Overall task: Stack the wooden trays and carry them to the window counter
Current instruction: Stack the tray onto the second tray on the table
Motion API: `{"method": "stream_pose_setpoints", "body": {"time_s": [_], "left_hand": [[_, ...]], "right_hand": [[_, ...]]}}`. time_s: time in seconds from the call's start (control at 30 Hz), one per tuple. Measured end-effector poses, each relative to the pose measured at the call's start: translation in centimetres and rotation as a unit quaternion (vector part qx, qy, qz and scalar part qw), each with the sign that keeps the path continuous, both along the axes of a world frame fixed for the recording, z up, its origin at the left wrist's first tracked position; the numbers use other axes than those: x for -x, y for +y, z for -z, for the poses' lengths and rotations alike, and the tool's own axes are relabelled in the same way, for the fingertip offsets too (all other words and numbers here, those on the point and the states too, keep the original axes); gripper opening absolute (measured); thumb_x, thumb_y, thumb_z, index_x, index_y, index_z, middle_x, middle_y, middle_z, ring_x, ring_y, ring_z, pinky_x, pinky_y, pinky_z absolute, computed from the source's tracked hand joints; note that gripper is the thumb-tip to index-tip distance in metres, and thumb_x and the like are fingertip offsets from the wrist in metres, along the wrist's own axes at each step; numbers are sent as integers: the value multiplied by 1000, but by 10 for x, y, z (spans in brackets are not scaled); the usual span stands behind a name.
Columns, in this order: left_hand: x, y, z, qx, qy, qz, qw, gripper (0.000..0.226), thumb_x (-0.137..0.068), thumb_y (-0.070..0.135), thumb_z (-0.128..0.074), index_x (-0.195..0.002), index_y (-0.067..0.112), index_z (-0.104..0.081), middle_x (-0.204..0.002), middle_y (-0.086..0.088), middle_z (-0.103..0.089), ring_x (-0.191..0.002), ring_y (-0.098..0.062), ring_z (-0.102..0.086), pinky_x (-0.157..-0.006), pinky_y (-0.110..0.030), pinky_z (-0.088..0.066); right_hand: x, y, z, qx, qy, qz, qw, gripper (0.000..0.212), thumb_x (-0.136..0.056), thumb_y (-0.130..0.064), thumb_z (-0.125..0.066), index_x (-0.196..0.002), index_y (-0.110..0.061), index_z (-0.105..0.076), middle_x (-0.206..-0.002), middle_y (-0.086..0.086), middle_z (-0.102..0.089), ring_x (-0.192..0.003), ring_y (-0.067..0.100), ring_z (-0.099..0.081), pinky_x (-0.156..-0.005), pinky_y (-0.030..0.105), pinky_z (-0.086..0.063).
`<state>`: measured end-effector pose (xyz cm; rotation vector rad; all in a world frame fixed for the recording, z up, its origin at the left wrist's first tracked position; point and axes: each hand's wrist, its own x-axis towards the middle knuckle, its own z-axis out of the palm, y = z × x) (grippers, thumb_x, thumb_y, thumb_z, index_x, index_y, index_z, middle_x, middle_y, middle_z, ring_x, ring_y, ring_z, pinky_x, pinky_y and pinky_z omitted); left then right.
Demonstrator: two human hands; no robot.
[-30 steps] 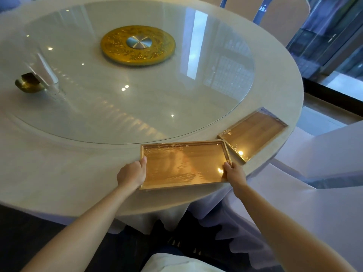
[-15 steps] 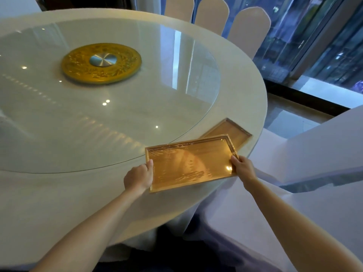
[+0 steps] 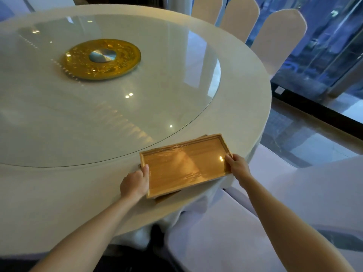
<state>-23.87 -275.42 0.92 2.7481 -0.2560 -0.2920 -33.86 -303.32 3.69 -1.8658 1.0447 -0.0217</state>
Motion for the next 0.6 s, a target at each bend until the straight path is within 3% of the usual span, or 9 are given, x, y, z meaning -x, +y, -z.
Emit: {"method": "stream_pose_setpoints", "body": {"time_s": [0.07,0.17,0.27,0.37,0.6], "left_hand": [[6,-5,1,-3,13,-17,1000,65,-97,40,-13,-65,5,-57,-83,-20,-69,-79,-35,-66,-66,-35,-49],[13,-11,4,-10,22,-40,999,62,-97,41,-13,-63,7,-52,-80,-18,-66,-83,-35,-65,-66,-33,-44],[14,-14,6,-21,18,-62,998,64,-97,41,-14,-71,3,-59,-88,-21,-68,-85,-36,-63,-65,-32,-40],[16,-16,7,-24,19,-80,996,63,-97,42,-14,-62,7,-53,-89,-21,-69,-83,-35,-63,-63,-31,-37],[19,-20,7,-47,43,-111,992,67,-97,42,-14,-94,-1,-65,-104,-25,-67,-98,-40,-61,-74,-35,-42]], "right_hand": [[-9,-10,-1,21,21,-35,999,30,-93,-28,-42,-81,-6,-58,-68,5,-49,-68,20,-46,-65,32,-35],[-20,-21,3,33,31,-65,997,37,-93,-25,-43,-57,-14,-44,-56,0,-41,-53,14,-37,-51,26,-27],[-30,-28,6,21,31,-86,996,31,-92,-25,-44,-65,-10,-50,-58,0,-44,-54,13,-39,-51,27,-28],[-41,-31,6,12,21,-99,995,32,-92,-26,-44,-65,-12,-50,-59,0,-44,-55,13,-39,-53,27,-30],[-57,-34,8,-7,13,-126,992,24,-94,-27,-42,-85,-7,-53,-66,2,-46,-60,13,-41,-57,26,-34]]}}
